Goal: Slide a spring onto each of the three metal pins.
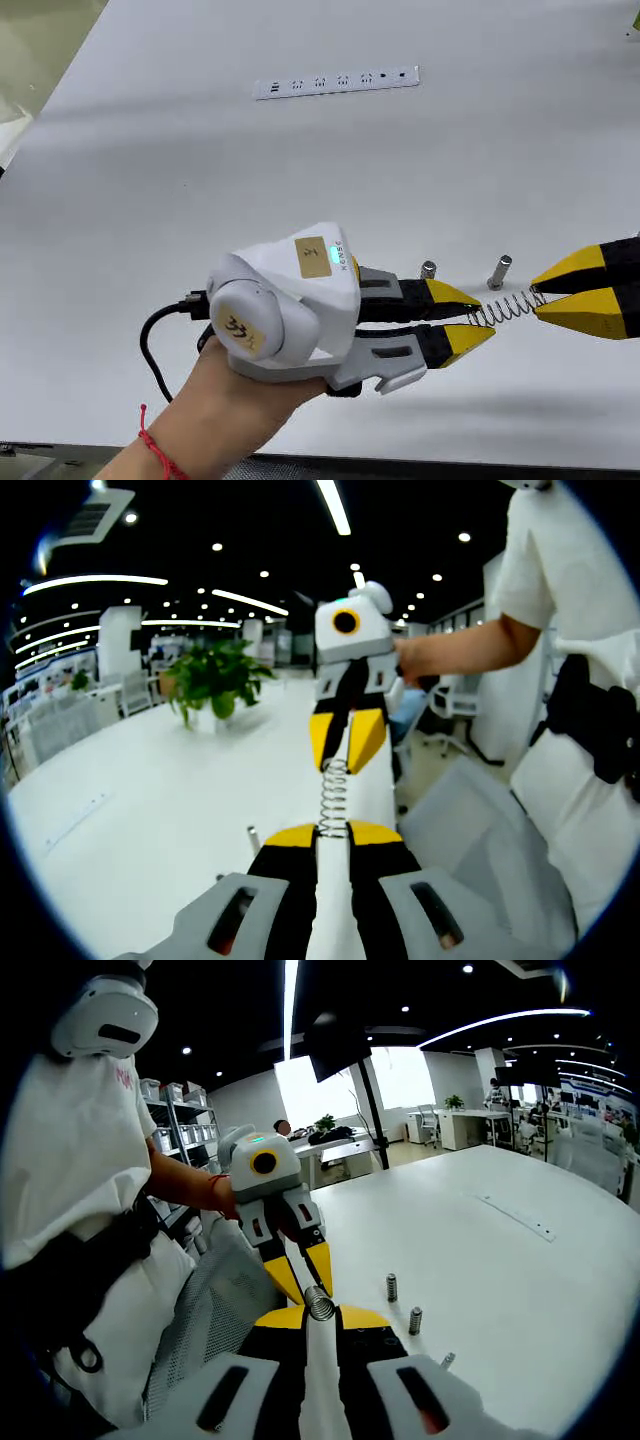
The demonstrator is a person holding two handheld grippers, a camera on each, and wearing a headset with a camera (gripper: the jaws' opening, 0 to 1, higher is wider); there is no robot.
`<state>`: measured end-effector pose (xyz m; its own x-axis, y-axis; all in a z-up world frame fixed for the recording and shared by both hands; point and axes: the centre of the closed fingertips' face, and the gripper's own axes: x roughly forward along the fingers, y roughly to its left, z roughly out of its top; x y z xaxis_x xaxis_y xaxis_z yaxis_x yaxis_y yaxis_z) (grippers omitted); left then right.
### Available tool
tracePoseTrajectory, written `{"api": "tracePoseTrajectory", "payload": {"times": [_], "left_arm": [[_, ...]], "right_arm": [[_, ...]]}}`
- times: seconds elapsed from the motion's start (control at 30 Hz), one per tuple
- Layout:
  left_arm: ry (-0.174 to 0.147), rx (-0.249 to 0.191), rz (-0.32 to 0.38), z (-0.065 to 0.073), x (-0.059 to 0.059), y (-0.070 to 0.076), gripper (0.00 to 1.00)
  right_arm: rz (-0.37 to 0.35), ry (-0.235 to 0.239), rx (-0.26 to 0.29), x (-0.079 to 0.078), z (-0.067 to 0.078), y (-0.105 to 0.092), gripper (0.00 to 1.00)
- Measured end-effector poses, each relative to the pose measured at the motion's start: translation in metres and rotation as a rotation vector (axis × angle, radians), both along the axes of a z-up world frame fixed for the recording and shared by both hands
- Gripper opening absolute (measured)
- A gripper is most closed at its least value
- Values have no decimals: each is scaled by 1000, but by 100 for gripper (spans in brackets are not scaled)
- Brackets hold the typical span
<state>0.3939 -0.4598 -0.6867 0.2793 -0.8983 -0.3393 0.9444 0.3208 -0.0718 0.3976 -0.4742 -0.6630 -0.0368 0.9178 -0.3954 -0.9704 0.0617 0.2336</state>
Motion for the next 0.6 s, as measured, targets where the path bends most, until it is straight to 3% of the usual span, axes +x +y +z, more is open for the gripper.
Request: {"api": "tracePoseTrajectory", "payload": {"times": [0.6], "left_arm": [[12,6,-18,-6,-6,-5,11]], "right_arm": [[48,-62,-47,-6,7,7,12]]}}
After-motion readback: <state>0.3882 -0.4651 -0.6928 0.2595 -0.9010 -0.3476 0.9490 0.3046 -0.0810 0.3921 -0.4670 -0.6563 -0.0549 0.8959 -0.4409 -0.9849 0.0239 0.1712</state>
